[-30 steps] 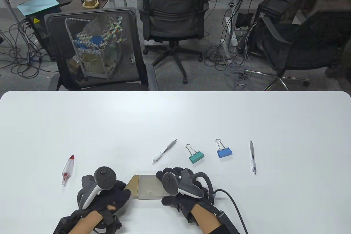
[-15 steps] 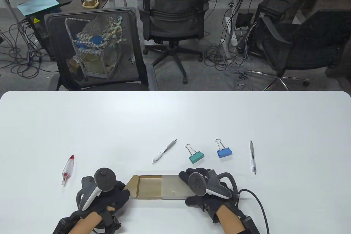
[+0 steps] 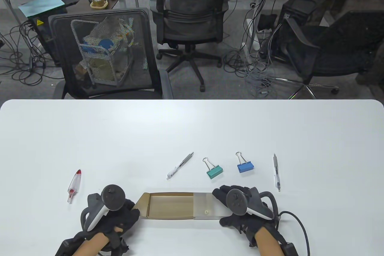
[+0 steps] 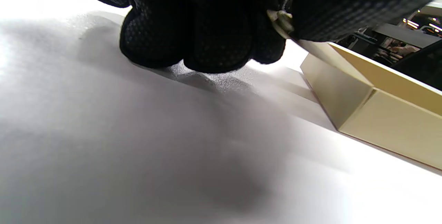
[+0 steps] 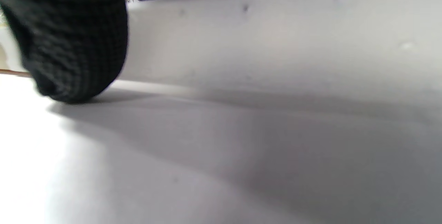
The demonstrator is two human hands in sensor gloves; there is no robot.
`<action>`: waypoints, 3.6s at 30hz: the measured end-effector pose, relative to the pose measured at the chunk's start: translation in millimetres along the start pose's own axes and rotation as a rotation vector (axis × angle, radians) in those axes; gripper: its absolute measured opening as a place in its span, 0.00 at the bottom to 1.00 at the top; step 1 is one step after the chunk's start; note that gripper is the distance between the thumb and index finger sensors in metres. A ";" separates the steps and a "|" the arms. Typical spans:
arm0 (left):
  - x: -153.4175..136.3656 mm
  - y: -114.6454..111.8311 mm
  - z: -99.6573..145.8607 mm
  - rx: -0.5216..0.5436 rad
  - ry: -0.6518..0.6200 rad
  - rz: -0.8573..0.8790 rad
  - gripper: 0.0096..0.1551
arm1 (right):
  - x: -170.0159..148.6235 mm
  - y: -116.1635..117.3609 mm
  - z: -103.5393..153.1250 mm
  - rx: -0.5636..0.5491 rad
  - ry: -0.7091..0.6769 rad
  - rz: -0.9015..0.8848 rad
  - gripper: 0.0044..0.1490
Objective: Pack snap-button pull-out pencil case
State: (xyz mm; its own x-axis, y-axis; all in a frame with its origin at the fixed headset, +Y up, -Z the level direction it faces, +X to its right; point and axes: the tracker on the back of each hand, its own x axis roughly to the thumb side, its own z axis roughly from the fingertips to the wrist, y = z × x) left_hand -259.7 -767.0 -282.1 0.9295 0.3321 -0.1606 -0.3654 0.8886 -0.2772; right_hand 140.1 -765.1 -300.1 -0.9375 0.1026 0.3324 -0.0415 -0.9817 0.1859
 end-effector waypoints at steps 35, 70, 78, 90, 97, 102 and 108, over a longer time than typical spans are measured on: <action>-3.2 40.5 -1.2 0.422 -0.080 -0.257 0.57 | -1.3 3.1 1.2 -0.016 -0.017 -0.010 0.58; -8.8 39.3 3.3 0.403 -0.066 -0.286 0.57 | 48.3 -50.2 -125.1 0.141 0.663 0.200 0.52; -9.1 38.5 3.0 0.404 -0.070 -0.289 0.57 | 47.8 -42.1 -127.5 0.154 0.682 0.235 0.48; -10.5 38.5 3.3 0.407 -0.072 -0.279 0.57 | 47.3 -45.1 -122.6 0.104 0.647 0.241 0.44; -11.4 38.8 3.5 0.407 -0.071 -0.277 0.57 | 57.5 -68.7 -99.6 -0.064 0.471 0.188 0.44; -12.5 39.3 3.7 0.409 -0.064 -0.275 0.57 | 73.8 -83.9 -74.3 -0.186 0.262 0.096 0.43; -12.0 38.7 4.5 0.410 -0.058 -0.289 0.57 | 96.2 -82.8 -40.6 -0.268 -0.006 0.083 0.43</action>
State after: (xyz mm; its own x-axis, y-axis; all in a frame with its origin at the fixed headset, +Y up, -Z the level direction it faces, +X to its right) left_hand -284.8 -735.2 -286.7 0.9952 0.0605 -0.0766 -0.0532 0.9941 0.0945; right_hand 39.4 -680.4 -321.0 -0.9396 0.0201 0.3417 -0.0552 -0.9941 -0.0932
